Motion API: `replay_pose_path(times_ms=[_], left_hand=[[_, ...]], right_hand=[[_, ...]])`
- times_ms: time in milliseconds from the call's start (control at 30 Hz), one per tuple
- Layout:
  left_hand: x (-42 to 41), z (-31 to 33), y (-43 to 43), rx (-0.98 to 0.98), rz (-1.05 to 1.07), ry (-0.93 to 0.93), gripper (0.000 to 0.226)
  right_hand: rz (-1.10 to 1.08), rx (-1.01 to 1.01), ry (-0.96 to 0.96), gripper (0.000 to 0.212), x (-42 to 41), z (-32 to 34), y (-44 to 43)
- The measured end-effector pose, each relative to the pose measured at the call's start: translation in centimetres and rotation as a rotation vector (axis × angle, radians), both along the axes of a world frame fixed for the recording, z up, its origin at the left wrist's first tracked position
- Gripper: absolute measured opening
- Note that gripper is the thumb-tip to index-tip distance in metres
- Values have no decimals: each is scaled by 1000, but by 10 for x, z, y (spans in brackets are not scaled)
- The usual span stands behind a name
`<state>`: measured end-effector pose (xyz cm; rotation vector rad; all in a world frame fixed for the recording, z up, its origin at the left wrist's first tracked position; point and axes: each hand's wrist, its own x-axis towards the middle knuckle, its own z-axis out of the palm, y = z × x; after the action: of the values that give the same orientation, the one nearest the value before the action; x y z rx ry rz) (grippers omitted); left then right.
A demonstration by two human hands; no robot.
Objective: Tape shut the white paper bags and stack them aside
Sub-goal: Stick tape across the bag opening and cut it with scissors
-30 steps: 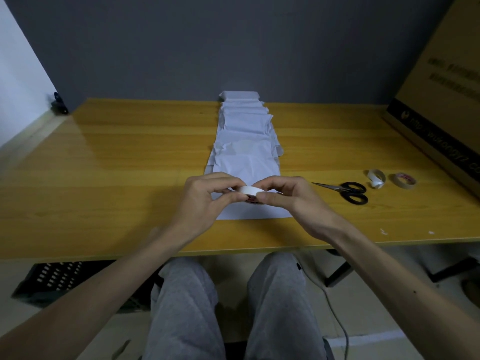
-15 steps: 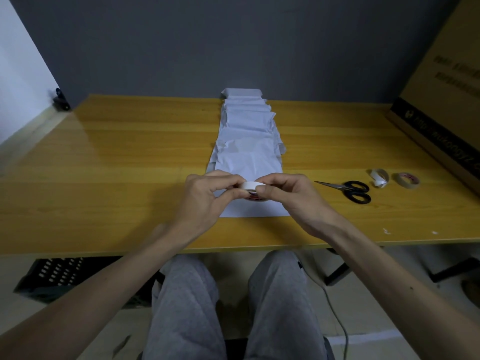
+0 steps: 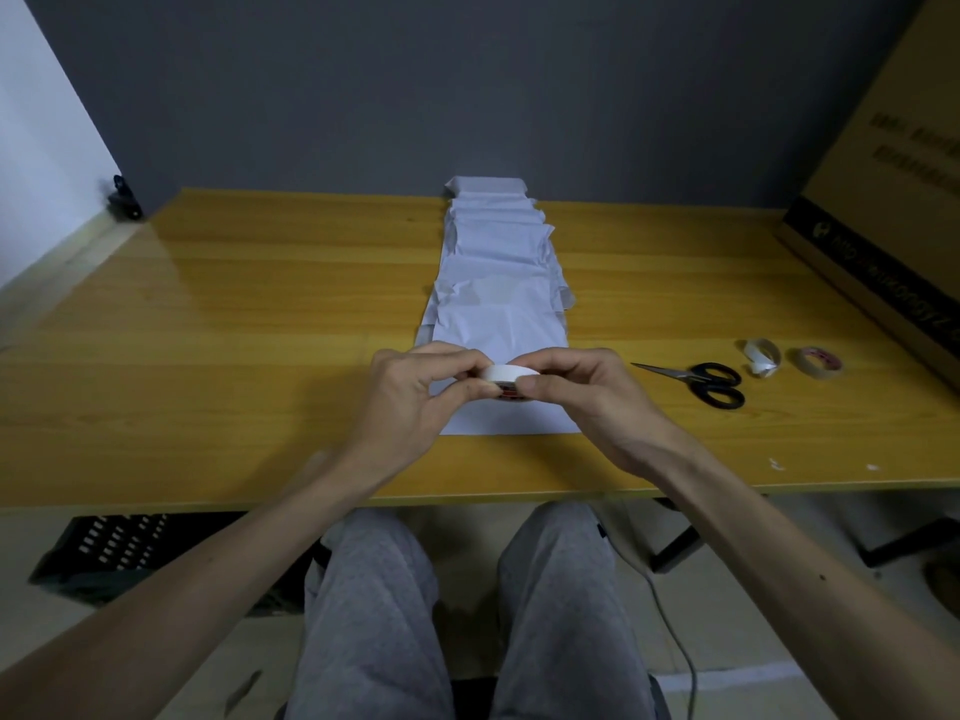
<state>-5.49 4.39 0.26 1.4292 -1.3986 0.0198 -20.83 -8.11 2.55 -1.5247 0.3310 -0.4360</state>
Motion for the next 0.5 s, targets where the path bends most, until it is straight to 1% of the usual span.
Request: replay_pose_path(times_ms=[167, 500], left_hand=[[-1, 1, 1, -11, 21, 2, 11], [-1, -6, 3, 3, 45, -21, 14]], right_hand=[[-48, 43, -39, 27, 5, -2, 2], [-87, 19, -43, 23, 9, -7, 6]])
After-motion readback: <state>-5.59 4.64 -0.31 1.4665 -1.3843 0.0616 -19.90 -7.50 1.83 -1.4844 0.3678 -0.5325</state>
